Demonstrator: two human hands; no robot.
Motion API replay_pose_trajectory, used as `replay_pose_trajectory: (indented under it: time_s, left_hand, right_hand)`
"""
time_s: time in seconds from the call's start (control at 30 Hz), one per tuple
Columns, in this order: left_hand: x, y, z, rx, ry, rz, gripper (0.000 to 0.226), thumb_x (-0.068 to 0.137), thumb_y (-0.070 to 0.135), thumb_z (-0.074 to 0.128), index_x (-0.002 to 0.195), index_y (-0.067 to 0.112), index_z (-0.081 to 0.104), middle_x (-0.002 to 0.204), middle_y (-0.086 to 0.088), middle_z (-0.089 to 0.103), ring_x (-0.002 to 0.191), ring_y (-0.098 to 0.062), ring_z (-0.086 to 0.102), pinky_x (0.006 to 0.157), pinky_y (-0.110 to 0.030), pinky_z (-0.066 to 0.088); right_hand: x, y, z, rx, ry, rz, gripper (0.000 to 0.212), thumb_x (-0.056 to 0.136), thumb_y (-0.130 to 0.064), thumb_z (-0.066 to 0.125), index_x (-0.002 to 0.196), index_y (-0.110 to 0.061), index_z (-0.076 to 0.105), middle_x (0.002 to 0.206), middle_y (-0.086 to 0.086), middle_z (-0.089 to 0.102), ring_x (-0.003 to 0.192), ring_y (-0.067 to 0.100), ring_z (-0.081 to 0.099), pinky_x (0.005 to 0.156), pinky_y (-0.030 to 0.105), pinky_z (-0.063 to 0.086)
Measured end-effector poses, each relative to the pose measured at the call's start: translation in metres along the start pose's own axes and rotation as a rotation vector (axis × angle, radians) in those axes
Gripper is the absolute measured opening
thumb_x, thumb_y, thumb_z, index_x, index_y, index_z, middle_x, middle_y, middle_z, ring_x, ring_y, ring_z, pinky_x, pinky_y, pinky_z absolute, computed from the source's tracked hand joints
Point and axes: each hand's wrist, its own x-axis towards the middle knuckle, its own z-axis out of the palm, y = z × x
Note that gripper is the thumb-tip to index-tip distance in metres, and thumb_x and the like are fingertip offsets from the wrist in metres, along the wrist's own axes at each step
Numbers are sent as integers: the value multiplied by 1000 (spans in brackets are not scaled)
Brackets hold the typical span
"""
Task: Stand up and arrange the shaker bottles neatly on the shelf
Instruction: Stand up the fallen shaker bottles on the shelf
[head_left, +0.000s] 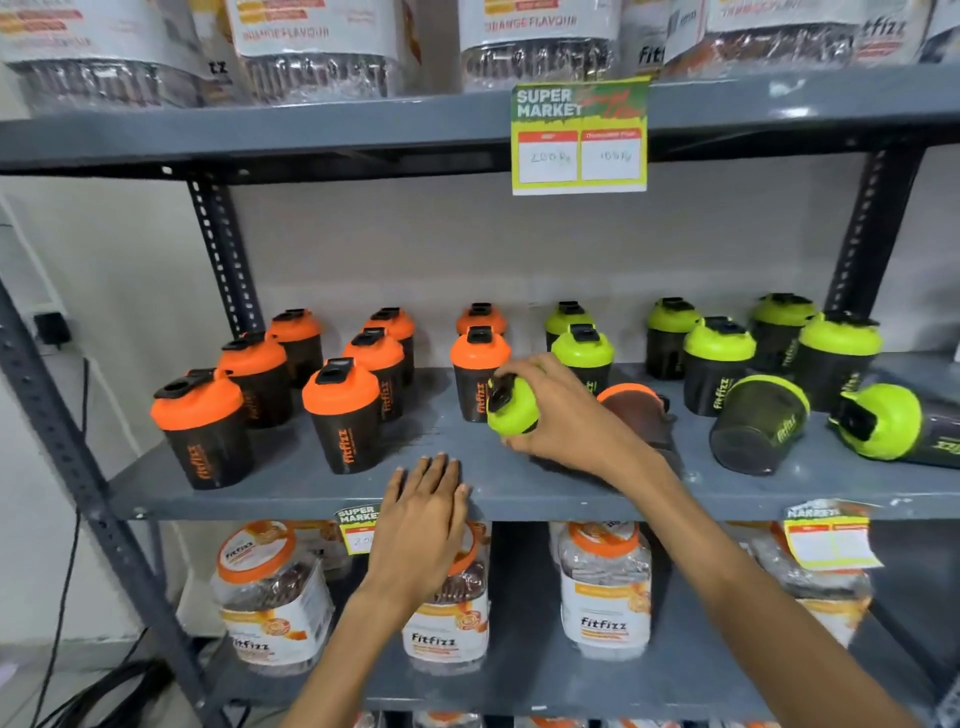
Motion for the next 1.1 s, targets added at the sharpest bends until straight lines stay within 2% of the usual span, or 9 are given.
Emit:
replay_pose_trajectory:
  time_s: [0.07, 0.13, 0.43, 0.6, 0.77, 0.83, 0.93, 1.0, 1.1]
  left_hand:
    - [0, -1, 0, -11, 1, 8, 55, 107, 40, 17, 155, 20, 33, 164, 0, 32, 154, -16, 22, 128, -40, 11]
    - [-1, -2, 1, -15, 12, 21, 54, 107, 40, 17, 155, 21, 33, 164, 1, 32, 154, -15, 22, 128, -39, 11]
    - [-4, -2, 6, -69, 76, 12, 57, 104, 42, 18, 150, 21, 43, 159, 1, 42, 150, -15, 32, 127, -38, 16]
    - [-4, -3, 7, -78, 76, 12, 60, 103, 44, 16, 150, 21, 44, 159, 1, 42, 150, -16, 33, 125, -38, 20]
    - [-3, -4, 8, -84, 72, 9, 59, 103, 45, 18, 150, 21, 43, 159, 0, 41, 150, -16, 33, 124, -38, 19]
    - [-3, -4, 8, -81, 70, 5, 59, 103, 45, 18, 150, 20, 44, 158, 0, 42, 150, -17, 34, 124, -38, 19]
    - [-2, -3, 8, -81, 69, 7, 58, 103, 44, 21, 148, 19, 47, 157, -2, 45, 148, -19, 36, 123, -41, 22]
    - [-3, -3, 8, -83, 73, 3, 57, 103, 43, 21, 147, 18, 48, 156, -3, 46, 148, -19, 37, 123, -41, 24]
    - [-4, -3, 8, -83, 61, 3, 60, 103, 45, 18, 148, 19, 46, 157, -2, 45, 148, -19, 36, 123, -41, 23]
  right_hand:
    - [0, 6, -9, 92, 103, 78, 71, 63, -32, 80, 125, -27, 47, 122, -2, 47, 115, 15, 48, 90, 20, 35]
    - [0, 11, -14, 111, 150, 156, 71, 62, -38, 82, 123, -27, 46, 122, -4, 48, 107, 7, 43, 85, 17, 30]
    - [-5, 28, -16, 39, 117, 235, 72, 68, -49, 80, 121, -27, 37, 129, 0, 50, 118, 18, 49, 85, 24, 33]
    - [-16, 25, -27, 80, 65, 212, 76, 73, -62, 72, 133, -30, 37, 137, 0, 52, 122, 18, 50, 84, 30, 40]
    - [-32, 43, -60, 67, 453, 401, 49, 95, -49, 51, 125, -11, 59, 124, 13, 64, 118, 29, 57, 97, 36, 43]
    - [-34, 52, -70, 49, 347, 608, 51, 97, -43, 52, 129, -4, 53, 130, 23, 58, 125, 38, 51, 98, 37, 40]
    - [-32, 57, -73, 84, -28, 846, 86, 92, -62, 48, 145, 3, 32, 146, 25, 45, 135, 39, 44, 99, 40, 39]
    - [-31, 59, -70, 125, -110, 869, 105, 81, -76, 50, 144, 5, 29, 146, 21, 45, 126, 35, 51, 95, 38, 42]
    - [-32, 64, -60, 180, -141, 875, 107, 72, -75, 64, 140, 1, 33, 142, 15, 48, 122, 32, 55, 96, 38, 46]
